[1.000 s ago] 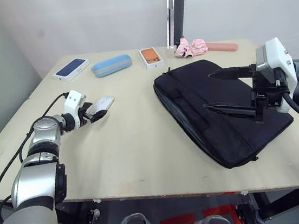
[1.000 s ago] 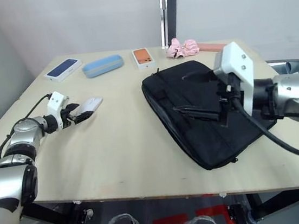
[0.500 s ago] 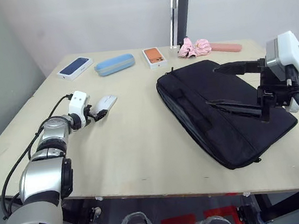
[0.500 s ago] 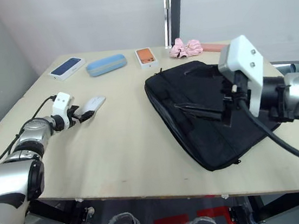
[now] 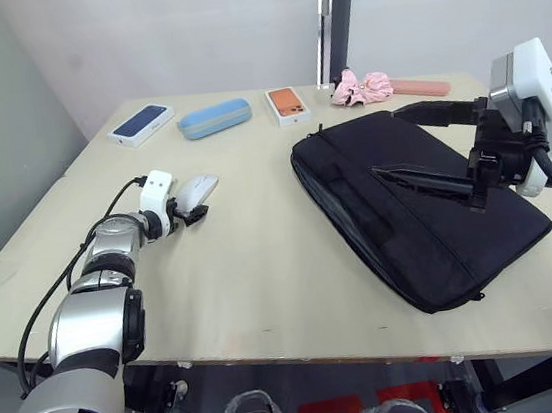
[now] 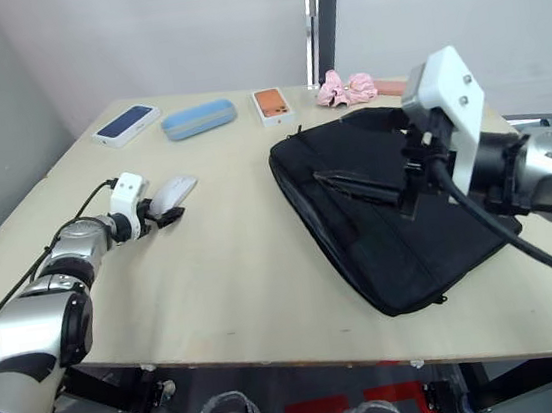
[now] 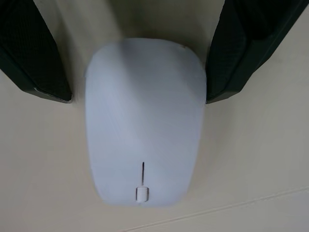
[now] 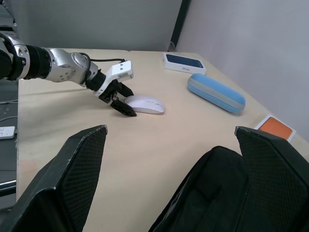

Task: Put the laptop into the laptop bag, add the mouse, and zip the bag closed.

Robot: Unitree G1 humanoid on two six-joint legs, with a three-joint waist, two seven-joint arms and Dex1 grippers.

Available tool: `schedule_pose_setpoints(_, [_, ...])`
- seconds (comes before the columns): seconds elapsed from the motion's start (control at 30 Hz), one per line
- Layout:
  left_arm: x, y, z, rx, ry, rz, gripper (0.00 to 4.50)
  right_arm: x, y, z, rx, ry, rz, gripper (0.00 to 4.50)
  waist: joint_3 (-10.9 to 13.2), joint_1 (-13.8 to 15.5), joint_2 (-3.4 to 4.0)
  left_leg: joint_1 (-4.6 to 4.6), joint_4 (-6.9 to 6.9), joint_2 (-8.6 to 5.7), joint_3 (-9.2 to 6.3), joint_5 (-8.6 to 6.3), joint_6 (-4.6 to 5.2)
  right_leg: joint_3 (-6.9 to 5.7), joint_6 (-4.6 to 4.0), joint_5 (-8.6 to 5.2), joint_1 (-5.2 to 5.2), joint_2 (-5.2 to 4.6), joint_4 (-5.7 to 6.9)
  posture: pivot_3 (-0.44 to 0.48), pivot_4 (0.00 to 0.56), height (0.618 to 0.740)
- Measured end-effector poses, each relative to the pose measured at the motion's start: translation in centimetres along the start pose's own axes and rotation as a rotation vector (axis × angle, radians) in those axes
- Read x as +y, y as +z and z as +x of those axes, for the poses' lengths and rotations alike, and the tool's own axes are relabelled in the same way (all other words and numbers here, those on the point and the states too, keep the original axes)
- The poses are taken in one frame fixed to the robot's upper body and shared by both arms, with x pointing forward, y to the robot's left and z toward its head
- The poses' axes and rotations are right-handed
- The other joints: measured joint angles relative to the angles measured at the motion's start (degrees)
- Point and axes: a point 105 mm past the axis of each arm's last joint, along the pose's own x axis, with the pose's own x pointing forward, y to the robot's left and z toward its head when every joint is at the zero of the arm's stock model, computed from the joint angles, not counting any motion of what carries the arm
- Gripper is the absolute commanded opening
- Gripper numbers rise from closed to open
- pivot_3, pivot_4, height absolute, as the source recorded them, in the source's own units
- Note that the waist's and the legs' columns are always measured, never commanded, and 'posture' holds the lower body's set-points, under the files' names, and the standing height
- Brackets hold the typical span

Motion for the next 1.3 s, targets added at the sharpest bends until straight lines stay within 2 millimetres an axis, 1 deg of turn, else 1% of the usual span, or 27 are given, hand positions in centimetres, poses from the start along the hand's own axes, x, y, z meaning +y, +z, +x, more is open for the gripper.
schedule_pose_setpoints(0.07, [-0.3, 0.2, 0.2, -0.002, -0.005, 0.005, 3.3, -0.1, -0.2, 0.0, 0.005, -0.006, 0.01, 4.5, 0.0, 0.0, 0.0, -0.01, 0.0, 0.0, -0.01, 0.0, 0.0, -0.01, 0.0, 0.0, 0.0, -0.01, 0.0, 0.0, 0.15, 0.74])
schedule_pose_setpoints(0.1, [-0.4, 0.3, 0.3, -0.004, -0.005, 0.007, 2.85, -0.3, -0.3, 0.0, 0.006, -0.011, 0.017, 4.5, 0.01, -0.01, -0.01, -0.01, 0.0, 0.0, -0.01, 0.0, 0.0, -0.02, 0.0, 0.0, 0.0, -0.01, -0.01, 0.0, 0.15, 0.74])
schedule_pose_setpoints(0.13, [-0.4, 0.4, 0.4, -0.005, -0.004, 0.007, 2.73, -0.4, -0.4, 0.0, 0.007, -0.019, 0.025, 4.5, 0.01, -0.03, -0.01, -0.02, 0.0, 0.0, -0.01, 0.0, 0.0, -0.02, 0.0, 0.0, 0.0, 0.0, -0.02, 0.0, 0.15, 0.74])
schedule_pose_setpoints(0.3, [-0.4, 0.7, 0.4, -0.015, -0.002, 0.008, 2.74, -1.5, -2.2, -0.2, 0.031, -0.089, 0.088, 4.5, 0.01, -0.09, -0.01, -0.06, -0.1, 0.0, -0.02, 0.0, -0.01, -0.07, 0.0, 0.0, -0.03, 0.0, -0.13, 0.0, 0.15, 0.74])
schedule_pose_setpoints(0.5, [-0.9, 0.8, 0.4, -0.018, -0.049, 0.017, 2.74, -1.6, -3.1, -0.3, 0.05, -0.105, 0.098, 4.5, 0.01, -0.08, -0.01, -0.12, -0.18, -0.01, -0.03, 0.0, -0.01, -0.1, 0.0, 0.0, -0.02, 0.0, -0.31, 0.0, 0.15, 0.74])
schedule_pose_setpoints(0.63, [-2.3, 1.2, 0.0, -0.034, -0.198, 0.083, 2.74, -1.6, -3.6, -0.4, 0.07, -0.107, 0.108, 4.5, 0.01, -0.04, -0.02, -0.18, -0.24, -0.01, -0.07, 0.0, -0.01, -0.15, 0.0, 0.0, -0.03, -0.01, -0.4, 0.0, 0.15, 0.74])
schedule_pose_setpoints(0.73, [-3.3, 1.4, -1.3, -0.045, -0.368, 0.187, 2.74, -1.8, -4.7, 0.0, 0.11, -0.121, 0.147, 4.5, 0.01, -0.3, -0.02, -0.22, -0.29, 0.0, -0.08, 0.0, -0.01, -0.17, 0.0, 0.0, -0.06, 0.0, -0.45, 0.0, 0.15, 0.74])
schedule_pose_setpoints(0.83, [-3.8, 1.4, -3.8, -0.047, -0.56, 0.271, 2.74, -2.0, -5.6, 2.2, 0.125, -0.137, 0.217, 4.5, 0.03, -1.31, 0.02, -0.18, -0.38, 0.02, -0.02, 0.02, -0.1, -0.12, 0.0, 0.0, -0.19, 0.03, -0.34, 0.0, 0.15, 0.74])
schedule_pose_setpoints(0.9, [-4.2, 1.5, -4.7, -0.041, -0.641, 0.295, 2.74, -1.8, -6.2, 3.3, 0.15, -0.133, 0.251, 4.5, 0.03, -1.45, 0.04, -0.19, -0.42, 0.02, -0.01, 0.02, -0.15, -0.12, -0.01, -0.01, -0.25, 0.03, -0.32, 0.0, 0.15, 0.74])
schedule_pose_setpoints(0.93, [-4.4, 0.9, -5.7, -0.023, -0.694, 0.334, 2.74, -1.6, -6.7, 4.5, 0.172, -0.13, 0.294, 4.5, 0.03, -1.78, 0.05, -0.19, -0.44, 0.02, 0.02, 0.01, -0.16, -0.1, -0.03, -0.02, -0.27, 0.03, -0.33, 0.0, 0.15, 0.74])
schedule_pose_setpoints(1.0, [-4.5, -0.7, -7.0, 0.019, -0.737, 0.376, 2.74, -1.6, -7.6, 5.9, 0.212, -0.148, 0.349, 4.5, 0.04, -2.31, 0.07, -0.34, -0.46, 0.02, 0.03, 0.01, -0.18, -0.11, -0.06, -0.04, -0.41, 0.03, -0.33, 0.0, 0.15, 0.74])
schedule_pose_setpoints(1.07, [-4.8, -1.6, -8.0, 0.042, -0.757, 0.392, 2.74, -1.5, -8.7, 6.9, 0.266, -0.168, 0.383, 4.5, 0.05, -2.41, 0.09, -0.55, -0.47, 0.05, -0.03, 0.06, -0.29, -0.18, -0.1, -0.07, -0.61, 0.08, -0.31, 0.0, 0.15, 0.74])
schedule_pose_setpoints(1.1, [-4.9, -1.7, -8.3, 0.042, -0.763, 0.394, 2.74, -1.3, -9.1, 7.2, 0.288, -0.17, 0.392, 4.5, 0.06, -2.31, 0.09, -0.61, -0.47, 0.06, -0.07, 0.07, -0.32, -0.22, -0.12, -0.08, -0.63, 0.09, -0.29, 0.0, 0.15, 0.74])
schedule_pose_setpoints(1.17, [-4.7, -1.2, -9.5, 0.035, -0.764, 0.415, 2.74, -0.6, -9.8, 8.5, 0.327, -0.164, 0.404, 4.5, 0.06, -2.17, 0.09, -0.7, -0.48, 0.09, -0.11, 0.07, -0.36, -0.25, -0.18, -0.12, -0.75, 0.14, -0.18, 0.0, 0.15, 0.74])
schedule_pose_setpoints(1.23, [-4.7, 0.3, -10.3, 0.011, -0.762, 0.46, 2.74, 0.1, -10.5, 9.5, 0.367, -0.153, 0.405, 4.5, 0.06, -2.04, 0.09, -0.77, -0.48, 0.1, -0.13, 0.18, -0.58, -0.27, -0.21, -0.15, -0.85, 0.14, -0.09, 0.0, 0.15, 0.74])
schedule_pose_setpoints(1.3, [-5.1, 2.0, -11.0, -0.031, -0.769, 0.492, 2.74, 0.2, -11.5, 10.5, 0.429, -0.182, 0.385, 4.5, 0.07, -1.94, 0.11, -0.75, -0.47, 0.08, -0.12, 0.22, -0.68, -0.25, -0.21, -0.15, -0.86, 0.12, -0.04, 0.0, 0.15, 0.74])
